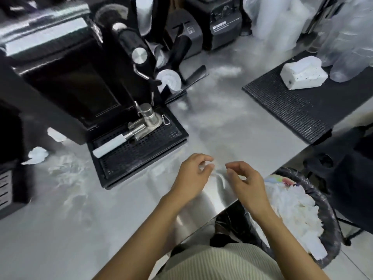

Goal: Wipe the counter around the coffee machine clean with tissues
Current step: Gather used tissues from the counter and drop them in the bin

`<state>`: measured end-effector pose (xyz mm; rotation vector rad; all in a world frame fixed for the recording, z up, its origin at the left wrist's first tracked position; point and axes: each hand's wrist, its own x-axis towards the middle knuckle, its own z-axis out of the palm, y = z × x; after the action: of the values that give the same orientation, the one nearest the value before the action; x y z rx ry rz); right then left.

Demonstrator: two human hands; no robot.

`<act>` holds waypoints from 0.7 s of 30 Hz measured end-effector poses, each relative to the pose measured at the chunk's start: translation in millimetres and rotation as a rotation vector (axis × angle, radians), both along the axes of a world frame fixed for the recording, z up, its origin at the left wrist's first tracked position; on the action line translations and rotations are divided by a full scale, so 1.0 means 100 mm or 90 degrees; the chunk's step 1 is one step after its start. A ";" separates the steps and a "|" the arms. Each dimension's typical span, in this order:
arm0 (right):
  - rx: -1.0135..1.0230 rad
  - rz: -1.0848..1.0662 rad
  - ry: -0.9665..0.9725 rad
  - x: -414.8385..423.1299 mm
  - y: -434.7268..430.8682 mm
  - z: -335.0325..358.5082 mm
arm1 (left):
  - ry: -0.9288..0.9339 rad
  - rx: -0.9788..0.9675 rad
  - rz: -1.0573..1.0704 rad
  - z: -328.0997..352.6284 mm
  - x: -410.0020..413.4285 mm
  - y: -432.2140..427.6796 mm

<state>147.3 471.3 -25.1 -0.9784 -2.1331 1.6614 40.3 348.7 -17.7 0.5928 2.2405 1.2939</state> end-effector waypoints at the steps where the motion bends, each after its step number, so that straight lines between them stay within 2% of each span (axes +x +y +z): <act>1: 0.005 0.021 -0.002 -0.06 -0.09 0.00 | -0.001 0.003 0.020 0.01 -0.02 -0.13; 13: -0.001 0.252 -0.002 -0.53 -1.25 0.01 | 0.025 0.026 0.237 -0.03 -0.02 -1.54; 21: -0.016 0.367 0.007 -0.78 -1.91 -0.04 | 0.029 0.014 0.332 -0.03 0.02 -2.23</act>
<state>69.1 280.1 -29.5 -0.3643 -2.5497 1.9211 42.5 125.5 -20.9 0.0340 2.5202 1.5551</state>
